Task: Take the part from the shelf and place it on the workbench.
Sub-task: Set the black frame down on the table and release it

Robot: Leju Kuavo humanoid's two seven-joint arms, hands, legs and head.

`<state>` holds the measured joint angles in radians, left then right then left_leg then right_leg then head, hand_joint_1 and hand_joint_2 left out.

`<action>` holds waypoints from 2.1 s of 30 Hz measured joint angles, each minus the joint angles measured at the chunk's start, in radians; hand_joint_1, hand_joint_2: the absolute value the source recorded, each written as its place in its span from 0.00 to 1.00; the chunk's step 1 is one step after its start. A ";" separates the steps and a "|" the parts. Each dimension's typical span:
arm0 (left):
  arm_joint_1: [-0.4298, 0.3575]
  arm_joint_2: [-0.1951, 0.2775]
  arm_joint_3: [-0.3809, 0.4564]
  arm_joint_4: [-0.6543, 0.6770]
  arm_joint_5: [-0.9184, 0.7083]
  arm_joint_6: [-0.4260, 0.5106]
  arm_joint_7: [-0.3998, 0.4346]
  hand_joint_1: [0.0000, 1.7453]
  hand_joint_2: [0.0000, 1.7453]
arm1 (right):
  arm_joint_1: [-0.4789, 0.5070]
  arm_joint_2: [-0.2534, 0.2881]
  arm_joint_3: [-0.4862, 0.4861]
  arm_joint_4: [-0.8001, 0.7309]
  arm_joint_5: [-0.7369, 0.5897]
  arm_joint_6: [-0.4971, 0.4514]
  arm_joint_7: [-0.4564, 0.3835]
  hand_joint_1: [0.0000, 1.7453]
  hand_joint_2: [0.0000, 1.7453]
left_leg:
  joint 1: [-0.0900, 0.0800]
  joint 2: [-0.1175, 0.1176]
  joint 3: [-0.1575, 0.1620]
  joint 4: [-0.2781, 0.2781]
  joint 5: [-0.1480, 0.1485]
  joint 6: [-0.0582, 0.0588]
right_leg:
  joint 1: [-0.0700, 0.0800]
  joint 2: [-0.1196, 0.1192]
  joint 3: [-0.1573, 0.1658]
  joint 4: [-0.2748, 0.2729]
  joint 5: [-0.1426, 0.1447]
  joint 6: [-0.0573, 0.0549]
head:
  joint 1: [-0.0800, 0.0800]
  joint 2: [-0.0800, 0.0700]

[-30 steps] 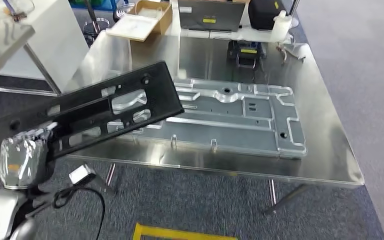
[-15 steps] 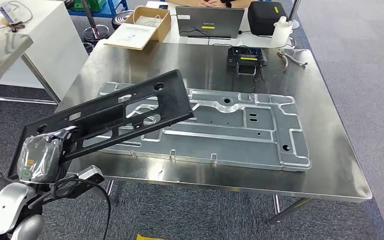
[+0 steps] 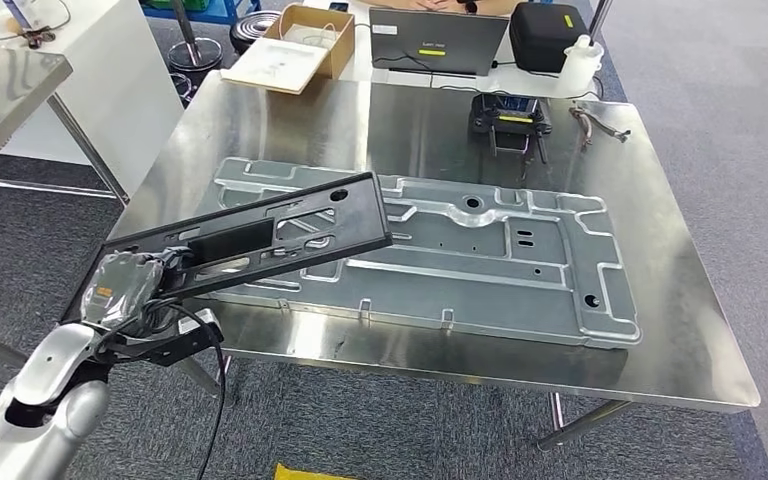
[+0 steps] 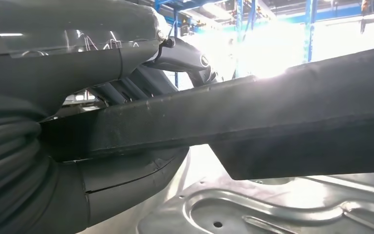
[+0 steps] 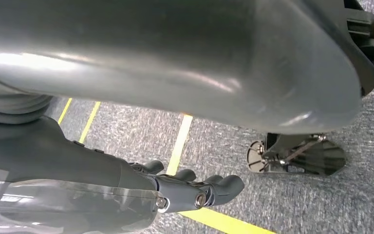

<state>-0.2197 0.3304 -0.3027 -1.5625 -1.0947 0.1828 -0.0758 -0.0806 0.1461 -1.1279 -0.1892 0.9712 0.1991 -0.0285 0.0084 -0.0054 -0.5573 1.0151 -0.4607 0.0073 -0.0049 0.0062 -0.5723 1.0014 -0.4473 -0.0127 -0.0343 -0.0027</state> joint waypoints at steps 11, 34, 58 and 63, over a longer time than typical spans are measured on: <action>-0.201 -0.037 -0.124 0.299 -0.005 0.079 -0.155 1.00 1.00 | -0.007 0.000 0.037 0.000 0.049 0.000 0.007 0.00 0.00 | 0.000 0.000 0.000 -0.002 -0.001 0.000 | 0.000 0.000 -0.002 0.000 -0.002 0.015 | 0.000 0.000; -0.511 -0.118 -0.401 0.539 -0.144 0.152 -0.194 1.00 1.00 | -0.021 -0.008 0.078 0.000 0.081 0.025 0.026 0.00 0.00 | 0.001 0.000 -0.002 -0.005 -0.001 -0.001 | 0.000 0.000 -0.004 0.000 -0.003 0.016 | 0.000 0.000; -0.512 -0.125 -0.445 0.551 -0.132 0.169 -0.166 1.00 1.00 | -0.021 -0.012 0.078 0.000 0.080 0.036 0.035 0.00 0.00 | 0.001 0.001 -0.035 0.052 -0.023 -0.007 | 0.000 0.001 -0.043 0.062 -0.028 0.012 | 0.000 0.000; -0.512 -0.124 -0.445 0.552 -0.131 0.173 -0.166 1.00 1.00 | -0.021 -0.012 0.078 0.000 0.080 0.036 0.036 0.00 0.00 | 0.001 0.001 -0.050 0.080 -0.036 -0.008 | 0.000 0.001 -0.058 0.092 -0.041 0.012 | 0.000 0.000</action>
<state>-0.7316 0.2066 -0.7481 -1.0100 -1.2262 0.3558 -0.2419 -0.1019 0.1339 -1.0502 -0.1892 1.0512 0.2348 0.0079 0.0094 -0.0048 -0.6069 1.0950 -0.4966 -0.0009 -0.0048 0.0073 -0.6303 1.0935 -0.4885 -0.0011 -0.0343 -0.0027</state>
